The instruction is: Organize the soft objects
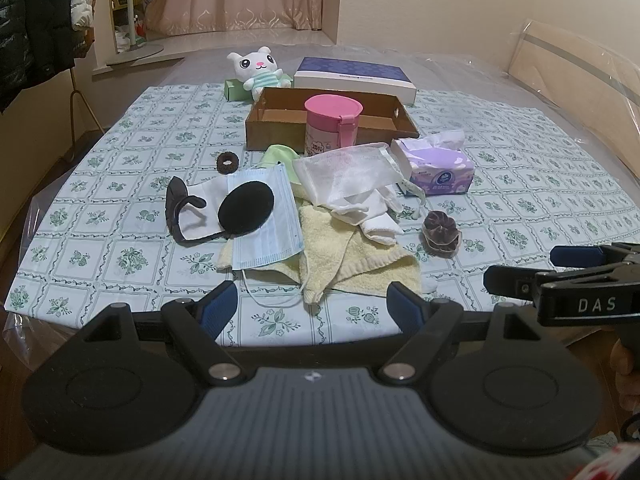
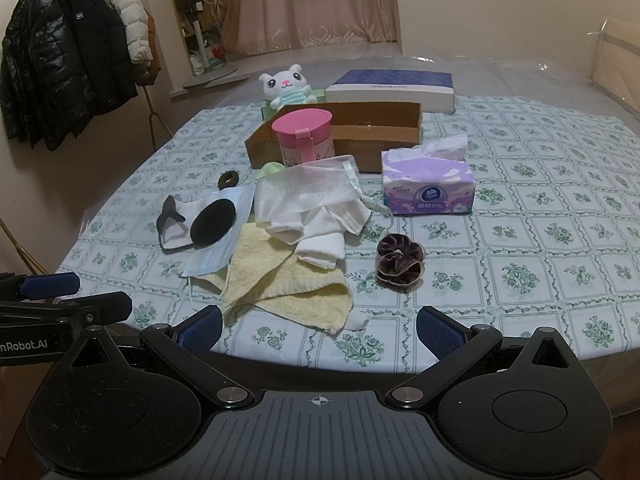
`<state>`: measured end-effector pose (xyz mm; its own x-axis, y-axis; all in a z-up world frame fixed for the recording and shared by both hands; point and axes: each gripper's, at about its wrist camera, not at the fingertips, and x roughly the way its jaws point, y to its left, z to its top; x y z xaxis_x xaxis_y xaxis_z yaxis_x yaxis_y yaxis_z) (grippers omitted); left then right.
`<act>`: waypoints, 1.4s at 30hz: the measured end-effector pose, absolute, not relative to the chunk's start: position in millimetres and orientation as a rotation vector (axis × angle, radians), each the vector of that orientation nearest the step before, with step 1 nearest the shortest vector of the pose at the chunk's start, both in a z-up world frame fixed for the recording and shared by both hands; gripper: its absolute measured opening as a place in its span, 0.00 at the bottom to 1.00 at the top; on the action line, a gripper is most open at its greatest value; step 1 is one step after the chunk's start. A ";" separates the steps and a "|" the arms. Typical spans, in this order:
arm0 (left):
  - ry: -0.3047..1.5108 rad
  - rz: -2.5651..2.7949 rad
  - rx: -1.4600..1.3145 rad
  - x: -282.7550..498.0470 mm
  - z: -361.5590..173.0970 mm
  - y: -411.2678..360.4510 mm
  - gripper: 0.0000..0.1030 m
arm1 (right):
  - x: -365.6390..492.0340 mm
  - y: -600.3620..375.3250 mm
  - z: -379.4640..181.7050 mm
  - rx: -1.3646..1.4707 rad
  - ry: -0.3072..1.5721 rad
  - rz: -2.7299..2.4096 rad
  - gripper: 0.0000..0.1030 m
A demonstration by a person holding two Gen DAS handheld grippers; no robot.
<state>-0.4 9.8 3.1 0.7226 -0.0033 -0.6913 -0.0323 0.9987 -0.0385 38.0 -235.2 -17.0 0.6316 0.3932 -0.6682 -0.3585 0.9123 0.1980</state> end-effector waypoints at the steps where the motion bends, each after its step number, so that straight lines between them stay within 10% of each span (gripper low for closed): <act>1: 0.764 0.016 -0.049 -0.2 3.4 9.9 0.78 | 38.8 -235.4 -16.8 0.048 0.776 0.430 1.00; 42: 0.764 0.037 -0.048 1.8 2.0 12.1 0.78 | 42.8 -235.4 -17.2 0.058 0.769 0.430 1.00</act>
